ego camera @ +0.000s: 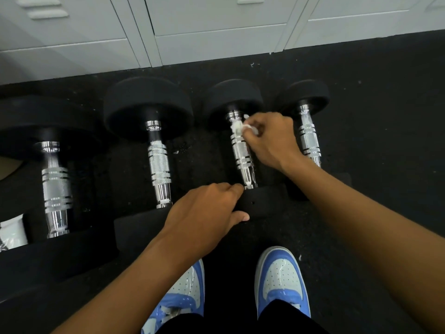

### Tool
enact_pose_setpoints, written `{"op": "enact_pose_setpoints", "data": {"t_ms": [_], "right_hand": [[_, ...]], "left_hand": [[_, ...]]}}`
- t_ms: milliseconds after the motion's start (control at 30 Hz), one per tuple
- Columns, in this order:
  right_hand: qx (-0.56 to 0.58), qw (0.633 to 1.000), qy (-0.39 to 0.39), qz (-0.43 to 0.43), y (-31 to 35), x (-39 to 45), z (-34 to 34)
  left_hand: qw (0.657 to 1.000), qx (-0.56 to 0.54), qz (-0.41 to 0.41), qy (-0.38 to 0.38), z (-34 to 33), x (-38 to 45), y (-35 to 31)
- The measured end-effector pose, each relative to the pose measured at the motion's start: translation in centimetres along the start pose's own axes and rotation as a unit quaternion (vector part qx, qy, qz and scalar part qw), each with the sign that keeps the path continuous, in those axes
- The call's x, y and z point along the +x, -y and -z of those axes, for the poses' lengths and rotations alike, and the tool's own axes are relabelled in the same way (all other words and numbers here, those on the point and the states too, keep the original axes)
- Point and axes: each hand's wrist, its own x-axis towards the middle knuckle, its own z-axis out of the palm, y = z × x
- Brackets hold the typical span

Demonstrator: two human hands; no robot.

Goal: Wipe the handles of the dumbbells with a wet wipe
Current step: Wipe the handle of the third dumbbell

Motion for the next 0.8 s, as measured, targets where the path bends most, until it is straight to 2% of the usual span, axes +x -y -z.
{"op": "enact_pose_setpoints", "data": {"t_ms": [167, 233, 300, 433, 500, 633, 800], "right_hand": [[-0.064, 0.993, 0.022, 0.092, 0.9, 0.7, -1.4], [-0.041, 0.992, 0.013, 0.12, 0.3, -1.1, -1.0], [-0.004, 0.997, 0.006, 0.078, 0.0, -2.5, -0.2], [0.046, 0.995, -0.008, -0.088, -0.1, -0.4, -0.5], [0.043, 0.995, -0.017, -0.091, 0.6, 0.5, -0.9], [0.023, 0.999, -0.011, -0.018, 0.7, -1.2, -0.5], [0.069, 0.987, 0.012, -0.148, -0.8, -1.4, -0.6]], "left_hand": [[1.0, 0.006, 0.001, -0.001, 0.0, 0.0, 0.1], [1.0, 0.009, 0.0, -0.002, -0.1, 0.0, 0.1], [1.0, 0.011, -0.002, -0.006, -0.2, -0.1, 0.3], [1.0, 0.005, -0.001, -0.003, -0.1, -0.1, 0.2], [1.0, 0.004, 0.001, -0.001, -0.1, 0.0, 0.1], [1.0, 0.013, 0.002, -0.001, -0.1, -0.1, 0.3], [1.0, 0.011, 0.002, 0.005, 0.0, 0.0, 0.2]]}}
